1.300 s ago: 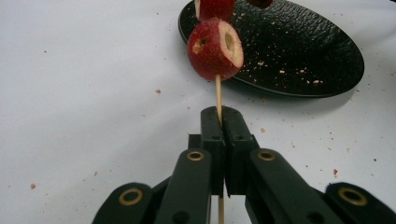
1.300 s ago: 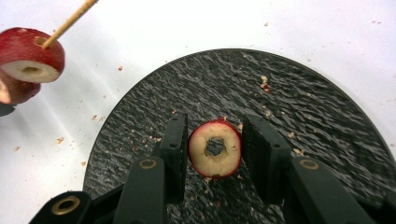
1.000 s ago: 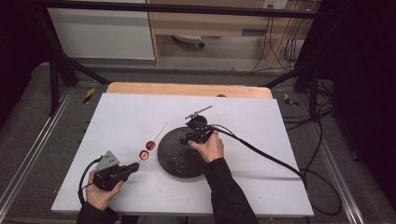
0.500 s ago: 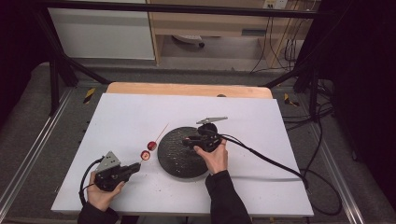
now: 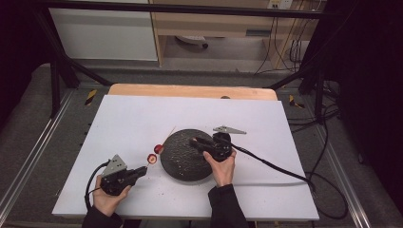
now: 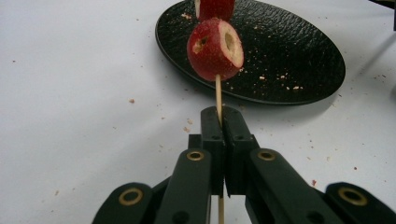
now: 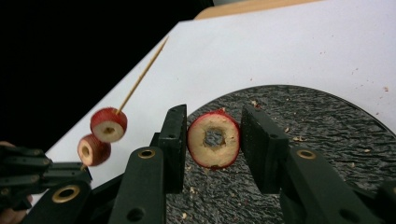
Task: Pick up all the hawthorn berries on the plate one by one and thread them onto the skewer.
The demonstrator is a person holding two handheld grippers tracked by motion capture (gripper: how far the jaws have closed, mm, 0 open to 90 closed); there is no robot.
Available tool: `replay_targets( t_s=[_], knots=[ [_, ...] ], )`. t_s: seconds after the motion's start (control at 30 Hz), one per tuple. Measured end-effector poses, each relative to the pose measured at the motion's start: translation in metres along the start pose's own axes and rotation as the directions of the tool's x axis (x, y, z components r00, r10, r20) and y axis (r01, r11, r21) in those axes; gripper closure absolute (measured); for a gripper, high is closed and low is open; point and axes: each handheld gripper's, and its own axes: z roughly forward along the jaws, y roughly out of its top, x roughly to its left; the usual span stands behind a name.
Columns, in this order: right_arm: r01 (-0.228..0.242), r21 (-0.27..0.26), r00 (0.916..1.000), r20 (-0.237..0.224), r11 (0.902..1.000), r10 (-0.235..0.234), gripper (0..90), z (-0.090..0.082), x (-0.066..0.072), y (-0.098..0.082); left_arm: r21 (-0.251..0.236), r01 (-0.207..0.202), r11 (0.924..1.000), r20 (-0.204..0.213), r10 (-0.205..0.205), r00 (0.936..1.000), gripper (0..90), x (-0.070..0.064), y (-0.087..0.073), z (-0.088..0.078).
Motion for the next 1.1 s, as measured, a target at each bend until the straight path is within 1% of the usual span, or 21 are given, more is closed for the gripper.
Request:
replay_targets(
  t_s=[0.13,0.2,0.23,0.3,0.33,0.37,0.43,0.5,0.57,0.6,0.63,0.67,0.73,0.77,0.83,0.87,0.9,0.97,1.03,1.07,1.1],
  knots=[
    [-0.029,-0.047,0.9995,-0.011,0.9985,0.028,62.8,-0.002,-0.003,-0.007,-0.005,0.004,1.0000,0.005,-0.004,1.0000,88.0,-0.003,0.000,0.002],
    [-0.043,-0.085,0.9990,-0.014,0.9955,0.042,62.8,-0.005,-0.006,-0.013,-0.006,0.008,0.9999,0.005,-0.008,1.0000,88.0,-0.004,0.000,0.003],
    [-0.053,-0.098,0.9985,-0.017,0.9938,0.052,62.8,-0.006,-0.007,-0.015,-0.005,0.003,1.0000,0.005,-0.003,1.0000,88.0,-0.005,0.000,0.004],
    [-0.053,-0.101,0.9985,-0.021,0.9934,0.051,62.8,-0.006,-0.008,-0.016,-0.003,0.005,1.0000,0.008,-0.005,1.0000,87.9,-0.007,0.001,0.006],
    [-0.059,-0.113,0.9980,-0.027,0.9918,0.057,62.8,-0.007,-0.010,-0.019,-0.001,0.005,1.0000,0.011,-0.005,0.9999,87.9,-0.008,0.001,0.007],
    [-0.069,-0.112,0.9973,-0.031,0.9912,0.066,62.8,-0.009,-0.010,-0.020,0.000,0.006,1.0000,0.012,-0.006,0.9999,88.0,-0.009,0.002,0.007],
    [-0.072,-0.121,0.9972,-0.029,0.9900,0.069,62.9,-0.010,-0.011,-0.020,-0.002,0.009,1.0000,0.015,-0.009,0.9998,88.0,-0.011,0.003,0.008],
    [-0.077,-0.162,0.9968,-0.032,0.9837,0.073,62.9,-0.014,-0.012,-0.021,-0.009,0.011,0.9999,0.017,-0.010,0.9998,87.9,-0.014,0.004,0.008],
    [-0.081,-0.189,0.9965,-0.034,0.9787,0.076,62.9,-0.017,-0.012,-0.020,-0.011,0.008,0.9999,0.015,-0.008,0.9999,87.9,-0.017,0.006,0.009],
    [-0.090,-0.200,0.9957,-0.037,0.9757,0.084,62.9,-0.018,-0.011,-0.020,-0.014,0.011,0.9998,0.016,-0.011,0.9998,87.9,-0.018,0.007,0.009],
    [-0.090,-0.200,0.9957,-0.037,0.9757,0.084,62.9,-0.018,-0.011,-0.020,-0.016,0.010,0.9998,0.018,-0.010,0.9998,87.9,-0.019,0.008,0.010],
    [-0.098,-0.219,0.9950,-0.040,0.9707,0.092,62.9,-0.021,-0.011,-0.018,-0.019,0.011,0.9998,0.017,-0.011,0.9998,87.9,-0.021,0.010,0.011],
    [-0.098,-0.240,0.9950,-0.039,0.9658,0.092,62.9,-0.023,-0.011,-0.016,-0.021,0.007,0.9998,0.020,-0.007,0.9998,87.9,-0.025,0.012,0.012],
    [-0.098,-0.240,0.9950,-0.039,0.9658,0.092,62.9,-0.023,-0.011,-0.016,-0.023,0.003,0.9997,0.021,-0.003,0.9998,87.9,-0.026,0.013,0.013],
    [-0.102,-0.256,0.9946,-0.042,0.9611,0.095,62.9,-0.026,-0.010,-0.014,-0.030,0.001,0.9995,0.025,0.000,0.9997,87.9,-0.029,0.015,0.014],
    [-0.115,-0.274,0.9932,-0.052,0.9548,0.104,62.9,-0.028,-0.009,-0.011,-0.033,0.001,0.9994,0.024,-0.001,0.9997,87.9,-0.030,0.016,0.015],
    [-0.121,-0.279,0.9922,-0.060,0.9526,0.109,62.9,-0.029,-0.009,-0.010,-0.038,0.000,0.9993,0.024,0.001,0.9997,87.9,-0.031,0.017,0.015],
    [-0.120,-0.283,0.9923,-0.066,0.9517,0.105,62.9,-0.030,-0.010,-0.009,-0.043,0.000,0.9991,0.025,0.001,0.9997,87.9,-0.034,0.019,0.016],
    [-0.124,-0.300,0.9916,-0.071,0.9458,0.108,62.9,-0.033,-0.010,-0.004,-0.051,-0.002,0.9987,0.026,0.003,0.9997,88.0,-0.036,0.020,0.017],
    [-0.124,-0.300,0.9916,-0.071,0.9458,0.108,62.9,-0.033,-0.010,-0.004,-0.053,-0.001,0.9986,0.027,0.002,0.9996,88.0,-0.037,0.020,0.018],
    [-0.130,-0.310,0.9909,-0.075,0.9417,0.112,62.9,-0.034,-0.010,-0.003,-0.056,0.001,0.9984,0.026,0.001,0.9997,87.9,-0.038,0.020,0.018]
  ],
)
